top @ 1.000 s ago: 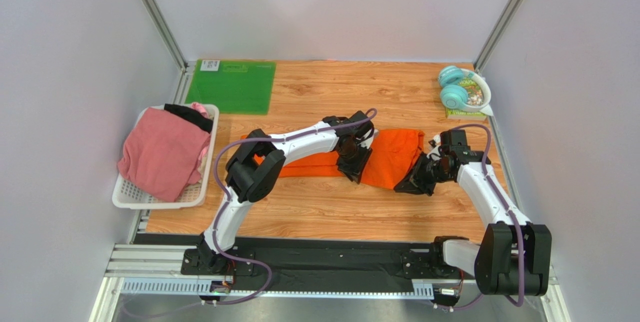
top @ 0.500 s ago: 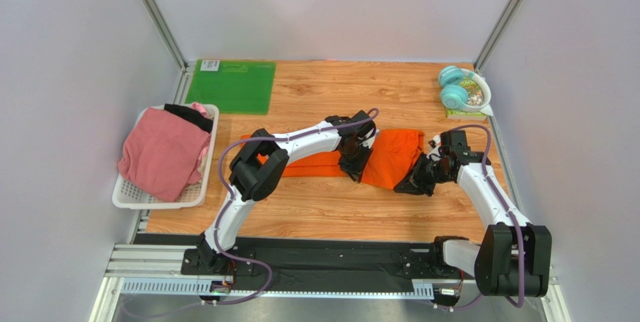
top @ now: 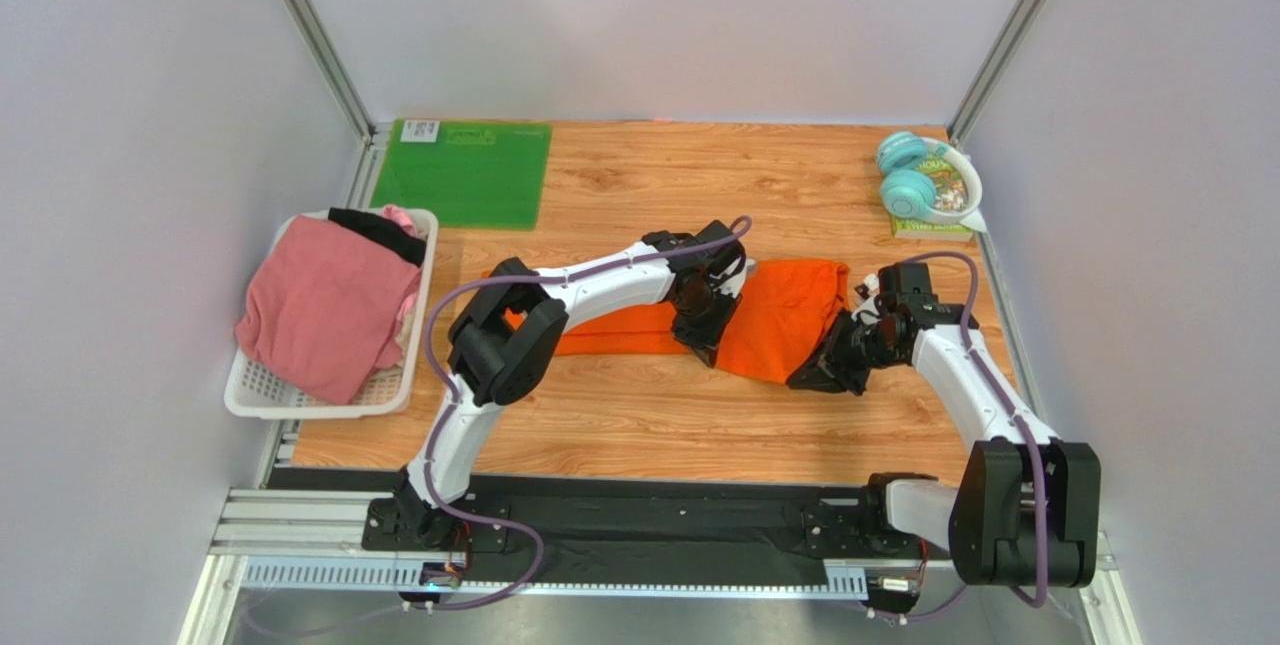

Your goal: Fold and stack the t-shirts

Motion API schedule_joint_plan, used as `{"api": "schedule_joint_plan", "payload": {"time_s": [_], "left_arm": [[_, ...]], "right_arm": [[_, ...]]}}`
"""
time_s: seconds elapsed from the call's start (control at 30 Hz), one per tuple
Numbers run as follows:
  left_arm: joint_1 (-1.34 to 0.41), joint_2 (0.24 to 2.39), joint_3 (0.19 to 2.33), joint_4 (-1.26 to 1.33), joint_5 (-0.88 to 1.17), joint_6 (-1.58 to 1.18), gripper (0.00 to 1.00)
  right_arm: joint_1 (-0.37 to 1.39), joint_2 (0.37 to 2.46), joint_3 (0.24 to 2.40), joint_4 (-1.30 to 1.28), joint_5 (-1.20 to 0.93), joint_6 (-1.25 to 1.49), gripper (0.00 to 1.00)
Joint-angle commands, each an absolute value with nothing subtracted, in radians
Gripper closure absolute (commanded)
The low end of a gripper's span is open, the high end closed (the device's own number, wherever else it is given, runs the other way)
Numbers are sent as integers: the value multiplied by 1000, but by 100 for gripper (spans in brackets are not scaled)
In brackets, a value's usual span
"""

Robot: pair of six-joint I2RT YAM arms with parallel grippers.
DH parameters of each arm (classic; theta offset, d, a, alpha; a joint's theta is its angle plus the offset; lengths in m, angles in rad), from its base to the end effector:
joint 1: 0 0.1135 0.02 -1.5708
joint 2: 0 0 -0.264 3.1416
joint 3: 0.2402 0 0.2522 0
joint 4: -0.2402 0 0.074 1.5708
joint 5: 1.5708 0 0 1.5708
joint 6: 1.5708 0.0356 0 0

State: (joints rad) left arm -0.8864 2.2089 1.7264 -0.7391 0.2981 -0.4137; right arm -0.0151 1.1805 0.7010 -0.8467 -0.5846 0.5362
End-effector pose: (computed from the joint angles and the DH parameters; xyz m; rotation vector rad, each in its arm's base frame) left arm 0.2821 -0.3623 0.1635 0.7717 2.8680 -0.6719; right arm 0.1900 0.0168 0.1973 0.6893 2.8329 0.9394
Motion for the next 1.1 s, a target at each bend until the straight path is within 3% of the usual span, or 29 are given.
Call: {"api": "schedule_joint_plan", "payload": {"time_s": [0.0,0.53,1.07], "left_arm": [[-877,2074,1689,-718,324,-413,100],[-861,2097,1729,-749,330,-413,100],[-769,2216,1802,-782,316,-403,100]], "right_arm": [[-11,1210,701,-790,-587,523,97],[-12,1270,853,-816,-577,525,98],[-12,1517,1041,-689,-591,587,99]]}}
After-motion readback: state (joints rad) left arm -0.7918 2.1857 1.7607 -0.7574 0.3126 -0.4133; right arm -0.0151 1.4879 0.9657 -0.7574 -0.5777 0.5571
